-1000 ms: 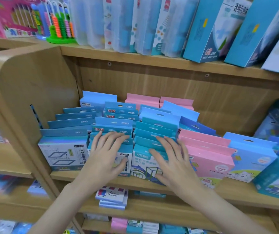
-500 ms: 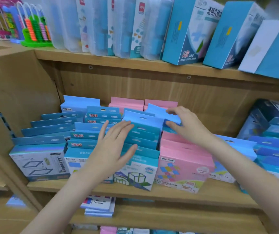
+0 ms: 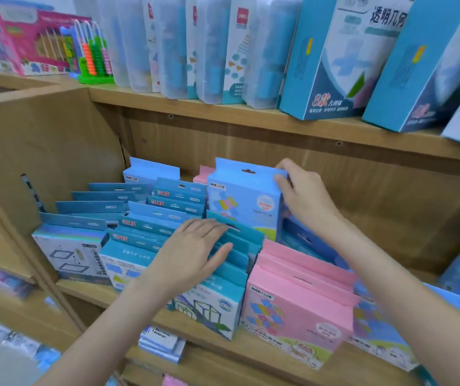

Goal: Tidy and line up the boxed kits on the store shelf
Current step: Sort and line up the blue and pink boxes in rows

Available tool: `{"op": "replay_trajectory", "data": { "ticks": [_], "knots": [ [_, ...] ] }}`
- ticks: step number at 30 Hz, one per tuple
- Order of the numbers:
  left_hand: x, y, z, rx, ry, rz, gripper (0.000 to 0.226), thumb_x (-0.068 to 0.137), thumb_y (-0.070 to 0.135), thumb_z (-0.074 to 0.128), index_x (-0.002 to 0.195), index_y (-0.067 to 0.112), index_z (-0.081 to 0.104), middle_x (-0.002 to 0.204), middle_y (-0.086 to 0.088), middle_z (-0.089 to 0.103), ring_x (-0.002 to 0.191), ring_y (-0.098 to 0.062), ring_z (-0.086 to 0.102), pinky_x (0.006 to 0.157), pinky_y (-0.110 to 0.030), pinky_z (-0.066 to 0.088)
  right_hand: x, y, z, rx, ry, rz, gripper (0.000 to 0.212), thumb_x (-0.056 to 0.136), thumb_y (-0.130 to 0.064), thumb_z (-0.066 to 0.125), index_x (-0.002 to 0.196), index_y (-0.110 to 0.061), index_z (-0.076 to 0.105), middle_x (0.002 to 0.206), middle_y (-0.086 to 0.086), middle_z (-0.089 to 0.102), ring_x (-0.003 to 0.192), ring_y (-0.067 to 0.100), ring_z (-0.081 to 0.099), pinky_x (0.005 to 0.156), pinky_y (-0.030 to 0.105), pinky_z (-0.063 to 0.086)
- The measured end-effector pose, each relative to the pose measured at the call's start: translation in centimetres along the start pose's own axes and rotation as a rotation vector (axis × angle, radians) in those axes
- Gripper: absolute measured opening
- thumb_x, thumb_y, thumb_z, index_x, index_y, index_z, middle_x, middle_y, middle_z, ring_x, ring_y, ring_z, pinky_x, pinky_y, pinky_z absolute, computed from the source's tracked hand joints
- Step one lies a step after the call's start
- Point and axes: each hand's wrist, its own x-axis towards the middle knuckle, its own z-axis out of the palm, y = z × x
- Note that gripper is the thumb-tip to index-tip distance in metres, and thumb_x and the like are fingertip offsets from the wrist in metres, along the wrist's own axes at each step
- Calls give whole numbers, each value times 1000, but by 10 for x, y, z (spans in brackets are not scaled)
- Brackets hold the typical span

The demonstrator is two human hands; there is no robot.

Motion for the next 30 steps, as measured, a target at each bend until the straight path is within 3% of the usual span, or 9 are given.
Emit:
{"op": "replay_trajectory", "data": {
  "ticks": [6, 10, 17, 19, 21, 23, 26, 28, 30],
  "knots": [
    [0, -2, 0, 4, -13, 5, 67, 97, 51, 12, 111, 12, 65, 109, -1, 68, 102, -18, 62, 96, -32, 41, -10, -18, -50, 193, 183, 10, 12, 97, -13, 40, 87, -10, 46, 72, 7, 60, 49, 2, 59, 41, 11, 44],
    [0, -6, -2, -43, -29, 27, 75, 94, 57, 6, 117, 13, 62, 115, -1, 65, 107, -18, 59, 99, -34, 35, -28, -16, -69, 221, 237, 65, 18, 97, -15, 42, 80, -19, 46, 83, 14, 64, 66, 17, 65, 47, 35, 56],
    [7, -1, -4, -71, 41, 85, 63, 97, 50, 13, 115, 13, 61, 110, 2, 65, 101, -18, 61, 100, -32, 26, -65, -5, -119, 117, 389, -2, 16, 96, -16, 45, 87, -27, 52, 65, -8, 58, 55, 2, 51, 47, 11, 40],
    [12, 10, -6, -154, 71, 124, 58, 97, 49, 18, 119, 14, 58, 113, 4, 62, 105, -15, 56, 103, -32, 24, -81, 4, -140, 125, 435, 21, 18, 96, -25, 48, 82, -36, 52, 61, -9, 61, 55, 4, 50, 52, 18, 41],
    [16, 23, -6, -237, 95, 187, 51, 96, 48, 25, 122, 17, 55, 116, 7, 60, 111, -8, 49, 106, -32, 20, -101, 7, -163, 133, 487, 57, 12, 91, -38, 50, 79, -39, 53, 64, -1, 63, 58, 20, 54, 57, 39, 47],
    [19, 35, -4, -275, 103, 255, 48, 96, 48, 27, 123, 18, 54, 118, 8, 59, 113, -4, 45, 108, -32, 17, -123, 8, -187, 138, 512, 73, 21, 94, -27, 48, 76, -37, 54, 60, -1, 63, 50, 16, 55, 52, 31, 51],
    [20, 44, 2, -264, 95, 343, 52, 97, 51, 23, 118, 18, 58, 116, 6, 61, 112, -7, 47, 107, -35, 19, -160, 10, -208, 2, 343, 100, 22, 94, -22, 49, 76, -34, 56, 64, -1, 64, 48, 5, 52, 43, 11, 42],
    [19, 46, 5, -246, 77, 391, 53, 96, 53, 26, 114, 19, 62, 117, 6, 62, 112, -7, 48, 108, -34, 18, -182, 18, -203, -150, 179, 131, 12, 90, -39, 51, 80, -35, 56, 66, -1, 63, 51, 6, 51, 45, 11, 36],
    [19, 45, 8, -224, 71, 417, 55, 93, 58, 30, 108, 19, 66, 118, 3, 61, 111, -9, 47, 108, -32, 16, -199, 32, -181, -133, 103, 195, 13, 92, -34, 50, 80, -34, 57, 59, -6, 60, 48, 6, 51, 43, 13, 33]
  ]
}}
